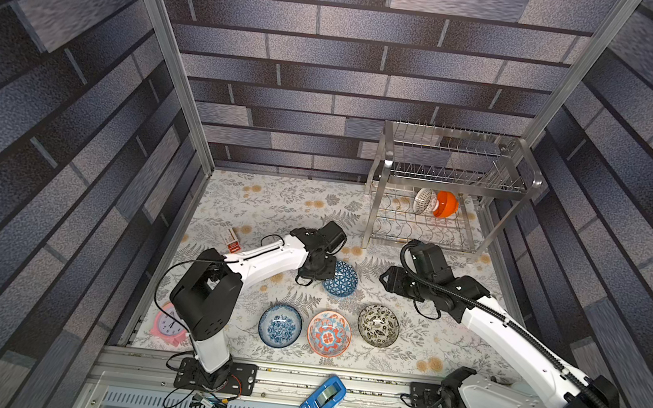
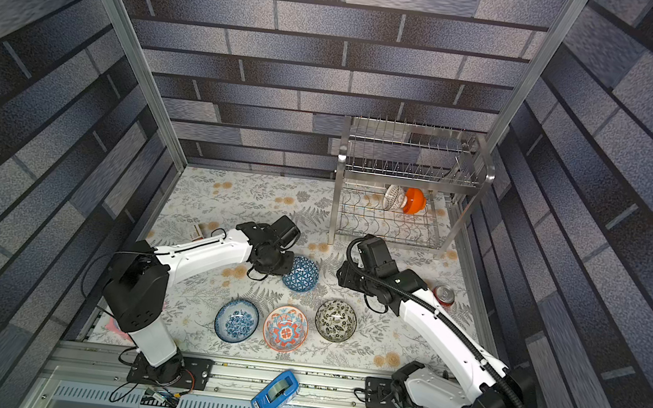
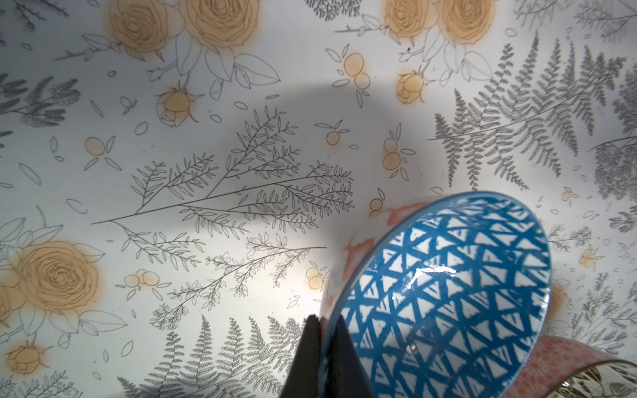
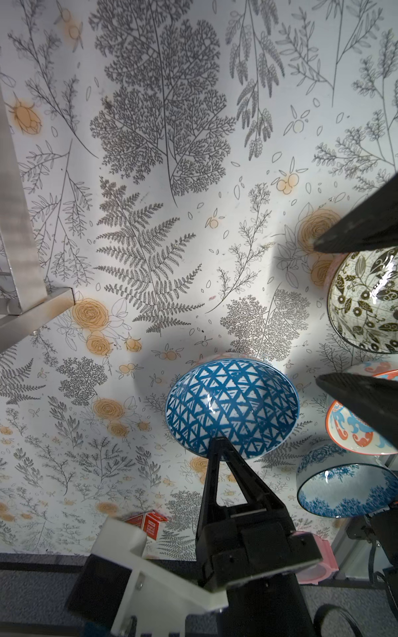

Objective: Load bowls into a dish rack
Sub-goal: Pick up the bowl from the center of the table.

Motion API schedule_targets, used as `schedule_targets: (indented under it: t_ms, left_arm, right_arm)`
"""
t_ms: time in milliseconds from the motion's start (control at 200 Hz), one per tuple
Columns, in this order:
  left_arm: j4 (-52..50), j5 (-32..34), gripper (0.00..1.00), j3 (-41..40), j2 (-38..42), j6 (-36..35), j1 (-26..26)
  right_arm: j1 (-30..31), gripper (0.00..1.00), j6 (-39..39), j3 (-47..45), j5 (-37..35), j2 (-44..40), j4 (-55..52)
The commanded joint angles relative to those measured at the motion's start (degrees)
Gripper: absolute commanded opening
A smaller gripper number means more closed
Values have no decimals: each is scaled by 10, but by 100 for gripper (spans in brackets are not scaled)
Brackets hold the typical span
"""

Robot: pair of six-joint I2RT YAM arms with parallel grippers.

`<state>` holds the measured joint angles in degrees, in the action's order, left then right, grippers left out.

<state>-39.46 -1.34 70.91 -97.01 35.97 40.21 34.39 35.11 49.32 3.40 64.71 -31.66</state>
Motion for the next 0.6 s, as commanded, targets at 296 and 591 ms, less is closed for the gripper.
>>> schedule_targets:
  t_ms: [296,591]
  left_arm:
    - [-5,-40,0,-3,68,16,17]
    - [1,-47,0,-9,86,18,27]
  right_arm:
    - [14,72,12,22,51,43,47]
    - [36,56,9,55,65,106,53]
